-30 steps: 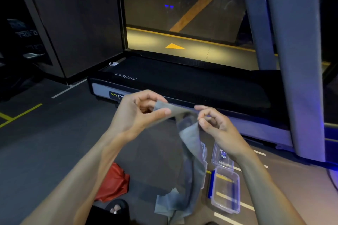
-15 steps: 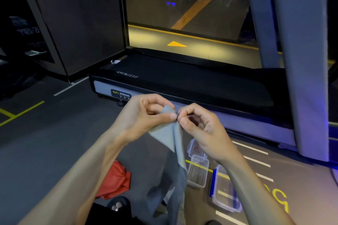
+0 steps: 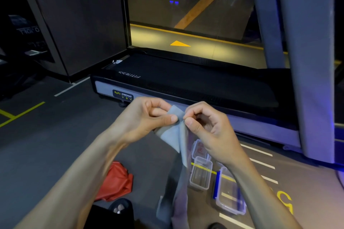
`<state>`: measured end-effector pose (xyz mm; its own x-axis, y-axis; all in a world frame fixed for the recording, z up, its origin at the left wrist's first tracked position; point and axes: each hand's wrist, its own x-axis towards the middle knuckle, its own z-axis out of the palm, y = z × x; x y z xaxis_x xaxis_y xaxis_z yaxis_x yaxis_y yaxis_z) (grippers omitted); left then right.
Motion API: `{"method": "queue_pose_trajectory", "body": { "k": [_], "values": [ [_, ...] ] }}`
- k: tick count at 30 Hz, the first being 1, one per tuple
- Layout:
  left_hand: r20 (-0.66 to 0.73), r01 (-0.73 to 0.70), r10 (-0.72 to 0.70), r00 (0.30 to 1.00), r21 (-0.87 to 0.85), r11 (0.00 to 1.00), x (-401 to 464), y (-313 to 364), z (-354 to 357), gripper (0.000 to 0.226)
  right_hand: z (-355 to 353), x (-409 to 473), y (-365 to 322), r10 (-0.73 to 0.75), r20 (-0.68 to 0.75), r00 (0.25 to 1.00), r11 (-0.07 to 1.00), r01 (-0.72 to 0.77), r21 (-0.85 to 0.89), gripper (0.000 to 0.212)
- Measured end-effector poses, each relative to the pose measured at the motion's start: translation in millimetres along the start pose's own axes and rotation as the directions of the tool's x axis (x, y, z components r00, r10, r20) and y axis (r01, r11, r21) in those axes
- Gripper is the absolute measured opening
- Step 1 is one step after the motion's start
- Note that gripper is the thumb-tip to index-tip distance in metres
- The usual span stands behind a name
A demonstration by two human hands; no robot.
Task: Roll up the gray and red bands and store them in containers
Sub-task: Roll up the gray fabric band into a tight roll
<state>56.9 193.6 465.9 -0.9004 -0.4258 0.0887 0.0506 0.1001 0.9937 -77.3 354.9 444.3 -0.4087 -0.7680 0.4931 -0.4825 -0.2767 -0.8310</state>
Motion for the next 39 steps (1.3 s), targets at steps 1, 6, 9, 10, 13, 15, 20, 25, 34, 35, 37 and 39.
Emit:
{"method": "queue_pose_trajectory", "body": {
  "k": [1, 6, 9, 10, 13, 15, 20, 25, 34, 35, 37, 39],
  "values": [
    [-0.012, 0.003, -0.003, 1.000, 0.013, 1.000, 0.0, -0.1, -0.1, 0.025, 0.1, 0.1, -0.4, 0.000, -0.003, 1.000, 1.000, 0.000, -0.003, 0.006],
    [-0.040, 0.016, -0.014, 0.999, 0.047, 0.999, -1.0, -0.2, -0.1, 0.025, 1.6, 0.0, -1.2, 0.018, -0.011, 1.000, 0.999, -0.018, -0.040, 0.008],
    [-0.007, 0.013, -0.013, 1.000, 0.020, 1.000, -2.9, 1.8, -1.2, 0.021, 1.1, -0.6, -1.7, 0.032, -0.021, 0.999, 0.998, -0.033, -0.049, 0.009],
    [0.003, 0.011, -0.011, 1.000, 0.005, 1.000, -2.8, 1.9, -2.1, 0.023, 0.8, -0.7, -2.1, 0.037, -0.025, 0.999, 0.998, -0.038, -0.047, 0.008],
    [0.009, 0.016, -0.016, 1.000, -0.003, 1.000, -2.9, 3.1, -2.5, 0.021, 0.4, -0.9, -3.2, 0.054, -0.021, 0.998, 0.997, -0.055, -0.047, 0.008],
    [0.001, 0.017, -0.017, 1.000, 0.001, 1.000, -3.4, 3.6, -1.2, 0.018, 0.5, -1.2, -3.4, 0.056, -0.009, 0.998, 0.997, -0.056, -0.054, 0.008],
    [-0.022, 0.001, -0.001, 1.000, 0.005, 1.000, -3.3, 3.2, -1.5, 0.017, -0.4, -1.4, -2.4, 0.062, 0.005, 0.998, 0.996, -0.061, -0.062, 0.007],
    [-0.093, -0.084, 0.108, 0.990, 0.226, 0.970, -3.2, -0.5, -3.7, 0.013, 0.3, -1.7, -1.4, 0.077, 0.028, 0.997, 0.997, -0.076, -0.017, 0.006],
    [0.053, -0.211, 0.207, 0.977, 0.386, 0.898, -3.6, -0.2, -10.5, 0.009, -4.8, -2.8, -18.5, 0.015, 0.192, 0.981, 0.991, -0.041, 0.128, 0.004],
    [0.088, -0.211, 0.193, 0.977, 0.352, 0.912, -4.5, 0.6, -11.3, 0.012, -5.6, -2.9, -25.3, -0.008, 0.225, 0.974, 0.989, -0.027, 0.149, 0.004],
    [0.117, -0.212, 0.185, 0.976, 0.293, 0.932, -5.8, 2.2, -12.5, 0.015, -7.6, -1.9, -34.1, -0.016, 0.245, 0.969, 0.989, -0.021, 0.147, 0.005],
    [0.121, -0.222, 0.194, 0.973, 0.291, 0.931, -5.9, 3.5, -13.1, 0.016, -10.4, -0.4, -33.6, 0.005, 0.220, 0.975, 0.993, -0.031, 0.116, 0.004]
  ]
}}
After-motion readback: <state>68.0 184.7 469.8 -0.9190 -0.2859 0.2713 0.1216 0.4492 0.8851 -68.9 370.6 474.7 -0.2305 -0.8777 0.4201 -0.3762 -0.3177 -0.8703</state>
